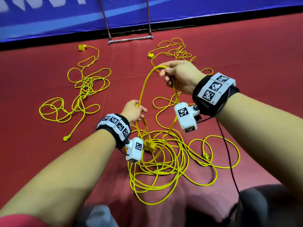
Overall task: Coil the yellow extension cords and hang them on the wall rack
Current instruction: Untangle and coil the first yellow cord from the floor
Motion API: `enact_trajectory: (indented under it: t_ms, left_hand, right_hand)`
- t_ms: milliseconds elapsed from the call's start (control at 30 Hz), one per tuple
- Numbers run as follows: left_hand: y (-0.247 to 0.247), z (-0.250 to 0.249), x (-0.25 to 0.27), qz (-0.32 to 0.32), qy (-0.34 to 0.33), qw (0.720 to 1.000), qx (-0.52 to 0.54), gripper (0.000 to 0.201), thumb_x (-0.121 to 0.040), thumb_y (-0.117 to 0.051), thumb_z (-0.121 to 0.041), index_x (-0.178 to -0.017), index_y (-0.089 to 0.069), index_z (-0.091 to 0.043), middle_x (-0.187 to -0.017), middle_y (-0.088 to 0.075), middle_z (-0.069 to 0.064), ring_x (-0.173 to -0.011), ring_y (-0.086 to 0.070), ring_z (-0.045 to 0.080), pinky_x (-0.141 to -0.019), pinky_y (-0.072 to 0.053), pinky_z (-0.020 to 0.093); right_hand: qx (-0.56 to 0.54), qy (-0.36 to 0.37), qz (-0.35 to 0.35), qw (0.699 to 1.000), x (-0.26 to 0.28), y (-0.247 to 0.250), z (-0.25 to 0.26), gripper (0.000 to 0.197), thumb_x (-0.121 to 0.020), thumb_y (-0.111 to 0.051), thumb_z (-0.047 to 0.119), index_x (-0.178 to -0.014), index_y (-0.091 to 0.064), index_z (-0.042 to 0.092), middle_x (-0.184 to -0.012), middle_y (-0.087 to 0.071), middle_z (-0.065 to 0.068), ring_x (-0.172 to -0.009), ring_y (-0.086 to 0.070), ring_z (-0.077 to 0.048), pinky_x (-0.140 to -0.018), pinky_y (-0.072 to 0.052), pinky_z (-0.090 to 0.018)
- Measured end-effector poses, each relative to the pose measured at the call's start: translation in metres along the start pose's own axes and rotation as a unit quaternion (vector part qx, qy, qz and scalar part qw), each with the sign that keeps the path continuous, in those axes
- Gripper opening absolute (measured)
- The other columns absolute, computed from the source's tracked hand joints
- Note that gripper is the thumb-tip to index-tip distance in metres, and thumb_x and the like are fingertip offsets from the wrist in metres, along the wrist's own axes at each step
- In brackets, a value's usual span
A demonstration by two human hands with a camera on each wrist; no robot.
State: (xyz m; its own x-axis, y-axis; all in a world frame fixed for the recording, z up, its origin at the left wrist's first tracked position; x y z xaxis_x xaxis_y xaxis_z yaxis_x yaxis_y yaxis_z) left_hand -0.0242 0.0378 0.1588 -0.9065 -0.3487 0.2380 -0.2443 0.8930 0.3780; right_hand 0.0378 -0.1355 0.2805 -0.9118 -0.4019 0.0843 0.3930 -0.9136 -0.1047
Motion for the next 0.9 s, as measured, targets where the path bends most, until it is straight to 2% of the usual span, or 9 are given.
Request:
enact_trajectory:
  t_ms: [67,133,200,267,367,433,533,667,900]
  left_hand:
    - [-0.001,0.001,0.0,-0.004,0.002,1.0,-0.003,0.031,-0.101,-0.034,-0.001,-0.132,-0.042,-0.001,-0.078,-0.062,0.001,-0.053,-0.051,0.015,-0.036,-0.04,0.017]
    - [-0.003,-0.001,0.002,0.002,-0.002,1.0,-0.009,0.026,-0.102,-0.035,-0.003,-0.126,-0.046,-0.002,-0.075,-0.062,0.002,-0.048,-0.051,0.013,-0.037,-0.04,0.019]
    - [-0.007,-0.004,0.005,0.03,-0.01,0.999,-0.018,0.023,-0.102,-0.038,-0.003,-0.123,-0.047,-0.005,-0.073,-0.062,0.003,-0.039,-0.051,0.008,-0.037,-0.04,0.02]
    - [-0.013,-0.009,0.009,0.069,-0.019,0.997,-0.03,0.019,-0.102,-0.041,-0.003,-0.119,-0.047,-0.007,-0.072,-0.062,0.004,-0.035,-0.049,0.005,-0.036,-0.04,0.019]
    - [-0.026,-0.021,0.018,0.123,-0.047,0.99,-0.057,0.01,-0.099,-0.044,0.0,-0.096,-0.052,-0.005,-0.07,-0.061,0.007,-0.034,-0.049,0.007,-0.036,-0.039,0.02]
    - [-0.032,-0.028,0.023,0.139,-0.07,0.986,-0.062,0.017,-0.099,-0.047,-0.003,-0.084,-0.051,-0.008,-0.069,-0.062,0.007,-0.035,-0.048,0.008,-0.037,-0.038,0.021]
    - [-0.032,-0.037,0.026,0.138,-0.097,0.984,-0.05,0.019,-0.098,-0.049,-0.003,-0.081,-0.055,-0.01,-0.068,-0.063,0.004,-0.038,-0.048,0.007,-0.038,-0.039,0.021]
    - [-0.026,-0.046,0.025,0.106,-0.126,0.986,-0.005,0.018,-0.094,-0.049,0.004,-0.092,-0.062,-0.009,-0.071,-0.066,0.002,-0.04,-0.049,0.004,-0.041,-0.042,0.02]
    - [-0.026,-0.051,0.027,0.092,-0.126,0.988,0.02,0.02,-0.093,-0.054,0.005,-0.109,-0.06,-0.004,-0.057,-0.065,-0.013,-0.043,-0.049,0.007,-0.043,-0.046,0.023]
  right_hand:
    - [0.065,-0.02,-0.051,0.996,-0.002,0.005,-0.008,0.032,-0.098,-0.033,-0.005,-0.117,-0.059,0.001,-0.078,-0.064,-0.005,-0.052,-0.052,-0.01,-0.048,-0.035,-0.02]
    - [0.198,-0.013,-0.085,0.976,-0.006,0.011,-0.017,0.04,-0.093,-0.04,-0.005,-0.129,-0.056,0.005,-0.098,-0.066,-0.005,-0.062,-0.056,-0.01,-0.049,-0.039,-0.019]
    - [0.384,0.054,-0.077,0.919,-0.006,0.014,-0.018,0.057,-0.087,-0.049,-0.003,-0.14,-0.05,0.016,-0.129,-0.059,-0.002,-0.091,-0.062,-0.014,-0.071,-0.05,-0.019]
    - [0.467,0.102,-0.018,0.878,-0.002,0.007,-0.016,0.064,-0.084,-0.053,0.001,-0.144,-0.047,0.023,-0.144,-0.051,0.001,-0.114,-0.059,-0.017,-0.092,-0.05,-0.026]
    - [0.472,0.068,0.153,0.866,0.004,-0.008,-0.025,0.056,-0.09,-0.058,0.001,-0.143,-0.048,0.016,-0.141,-0.055,-0.001,-0.122,-0.055,-0.012,-0.102,-0.042,-0.024]
    - [0.55,0.031,0.224,0.804,0.007,-0.012,-0.037,0.045,-0.091,-0.061,0.009,-0.136,-0.054,0.012,-0.131,-0.062,-0.005,-0.12,-0.056,-0.019,-0.101,-0.041,-0.028]
    - [0.643,0.044,0.202,0.738,0.01,-0.007,-0.041,0.031,-0.093,-0.058,0.019,-0.124,-0.062,0.014,-0.115,-0.067,-0.008,-0.107,-0.059,-0.029,-0.088,-0.044,-0.033]
    - [0.63,0.052,0.125,0.765,0.011,-0.004,-0.033,0.026,-0.095,-0.053,0.024,-0.113,-0.069,0.015,-0.098,-0.066,-0.006,-0.085,-0.058,-0.026,-0.074,-0.039,-0.027]
    - [0.609,0.05,0.024,0.791,0.005,-0.005,-0.028,0.027,-0.089,-0.064,0.033,-0.083,-0.066,0.007,-0.074,-0.06,-0.008,-0.08,-0.059,-0.029,-0.065,-0.037,-0.028]
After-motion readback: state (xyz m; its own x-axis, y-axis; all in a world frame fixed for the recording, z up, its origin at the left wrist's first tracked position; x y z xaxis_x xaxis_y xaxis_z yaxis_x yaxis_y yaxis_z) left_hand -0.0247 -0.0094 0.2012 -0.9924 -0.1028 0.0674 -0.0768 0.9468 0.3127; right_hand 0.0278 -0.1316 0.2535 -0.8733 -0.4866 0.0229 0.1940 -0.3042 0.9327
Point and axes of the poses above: each hand's wrist, its own x-axis away from the middle knuckle, its own y-axis out of the back of the hand, z = x × y, the point moved 2 cm from there along -x, towards the middle knuckle
